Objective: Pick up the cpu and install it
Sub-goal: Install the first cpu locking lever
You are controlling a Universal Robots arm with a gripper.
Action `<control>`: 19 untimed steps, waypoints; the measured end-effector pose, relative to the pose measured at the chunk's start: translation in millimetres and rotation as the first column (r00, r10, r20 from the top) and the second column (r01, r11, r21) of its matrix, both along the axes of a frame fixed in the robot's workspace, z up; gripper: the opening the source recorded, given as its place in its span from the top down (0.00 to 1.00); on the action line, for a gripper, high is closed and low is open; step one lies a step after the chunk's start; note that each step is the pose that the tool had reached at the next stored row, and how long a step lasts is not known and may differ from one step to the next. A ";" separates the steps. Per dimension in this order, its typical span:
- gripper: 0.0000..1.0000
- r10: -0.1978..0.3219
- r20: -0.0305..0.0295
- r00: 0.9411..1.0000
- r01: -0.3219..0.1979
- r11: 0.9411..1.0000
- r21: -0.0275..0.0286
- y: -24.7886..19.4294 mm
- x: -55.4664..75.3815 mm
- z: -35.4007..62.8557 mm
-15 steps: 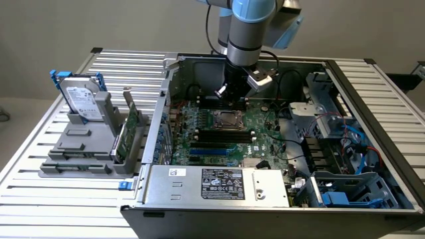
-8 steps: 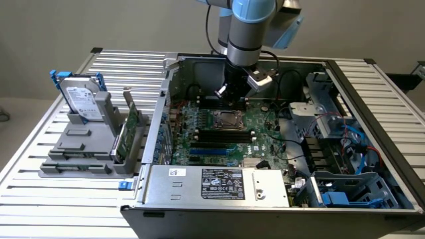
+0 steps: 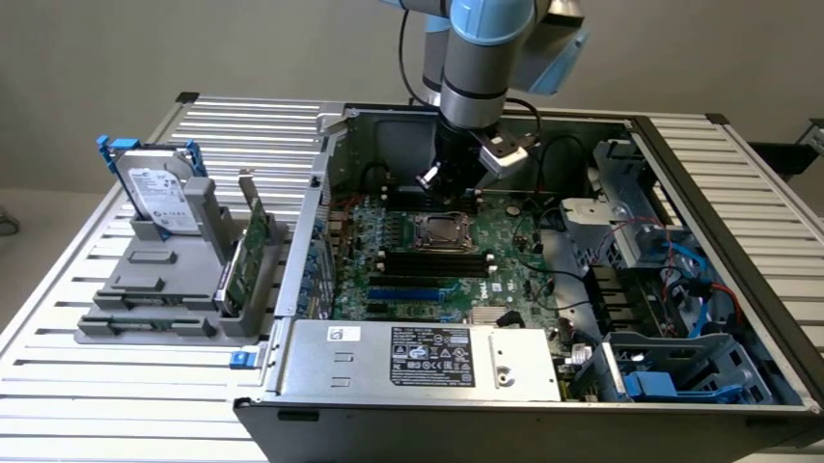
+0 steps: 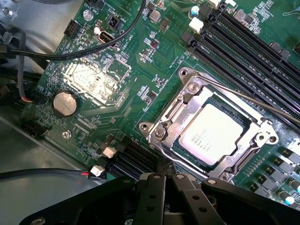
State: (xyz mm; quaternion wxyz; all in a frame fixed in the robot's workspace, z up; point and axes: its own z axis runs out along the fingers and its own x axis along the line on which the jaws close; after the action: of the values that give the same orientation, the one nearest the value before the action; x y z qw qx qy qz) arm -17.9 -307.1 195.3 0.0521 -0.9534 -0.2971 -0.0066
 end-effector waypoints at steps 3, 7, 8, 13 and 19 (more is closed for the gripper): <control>0.89 0.000 -0.001 1.000 0.000 1.000 -0.001 1.2 0.3 1.1; 0.89 0.000 0.000 1.000 0.000 1.000 0.002 2.3 0.3 9.4; 0.89 0.000 0.000 1.000 0.000 1.000 0.002 2.5 0.3 12.3; 0.89 0.000 0.000 1.000 0.000 1.000 0.002 4.1 0.3 29.2; 0.89 -0.001 0.000 1.000 0.001 1.000 0.003 4.6 0.1 46.6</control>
State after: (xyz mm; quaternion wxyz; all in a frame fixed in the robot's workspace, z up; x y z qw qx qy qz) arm -17.7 -302.6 242.0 0.0537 -0.9535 -0.2965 -0.0069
